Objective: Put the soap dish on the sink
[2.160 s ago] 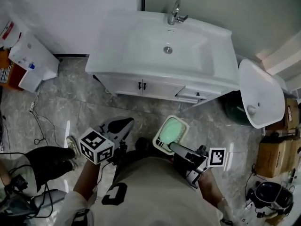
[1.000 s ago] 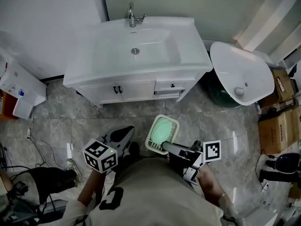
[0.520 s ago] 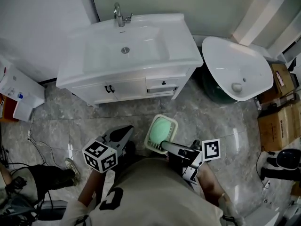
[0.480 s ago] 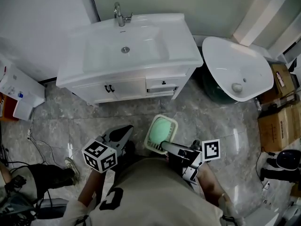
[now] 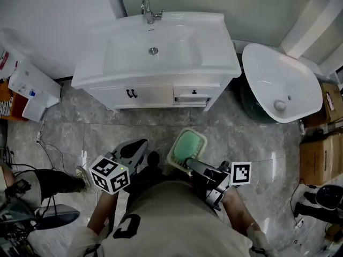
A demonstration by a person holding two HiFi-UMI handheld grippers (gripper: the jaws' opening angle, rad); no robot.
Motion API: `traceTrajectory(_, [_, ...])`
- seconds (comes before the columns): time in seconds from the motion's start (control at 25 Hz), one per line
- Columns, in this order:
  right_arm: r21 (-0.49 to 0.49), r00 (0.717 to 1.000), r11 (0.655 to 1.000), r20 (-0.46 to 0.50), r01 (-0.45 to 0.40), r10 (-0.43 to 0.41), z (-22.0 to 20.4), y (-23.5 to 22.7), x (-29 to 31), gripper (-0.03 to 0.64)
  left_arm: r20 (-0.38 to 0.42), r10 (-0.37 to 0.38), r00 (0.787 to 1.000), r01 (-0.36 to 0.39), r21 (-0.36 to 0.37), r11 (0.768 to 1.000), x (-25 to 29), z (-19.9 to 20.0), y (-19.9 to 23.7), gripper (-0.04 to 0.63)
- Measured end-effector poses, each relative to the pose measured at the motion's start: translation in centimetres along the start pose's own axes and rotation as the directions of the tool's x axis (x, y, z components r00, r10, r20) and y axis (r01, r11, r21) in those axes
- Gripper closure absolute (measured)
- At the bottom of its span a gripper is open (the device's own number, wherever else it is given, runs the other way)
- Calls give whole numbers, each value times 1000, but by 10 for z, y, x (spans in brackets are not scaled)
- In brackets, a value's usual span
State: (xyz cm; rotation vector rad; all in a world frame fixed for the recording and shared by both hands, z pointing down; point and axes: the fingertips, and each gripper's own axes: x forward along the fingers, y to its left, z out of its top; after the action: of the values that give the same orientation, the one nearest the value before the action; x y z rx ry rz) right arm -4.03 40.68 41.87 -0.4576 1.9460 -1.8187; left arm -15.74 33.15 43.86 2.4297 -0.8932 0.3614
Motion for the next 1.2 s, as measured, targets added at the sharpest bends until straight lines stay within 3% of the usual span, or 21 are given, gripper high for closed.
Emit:
traceTrajectory(0.44, [-29,998,999,63,-24,25,24,16,24,540,-4,-45,999,45,2,999,19,19,23,575])
traceTrajectory(0.76, [-45,993,999,114,-31,36,52,21,75,538,10,-96,995,96,-4,995,32,43,79,575])
traceTrajectory(1.2, [-43,996,998,79,35,-31,77,10,147,538,49,-108,993,109,-37,993,30,74,148,575])
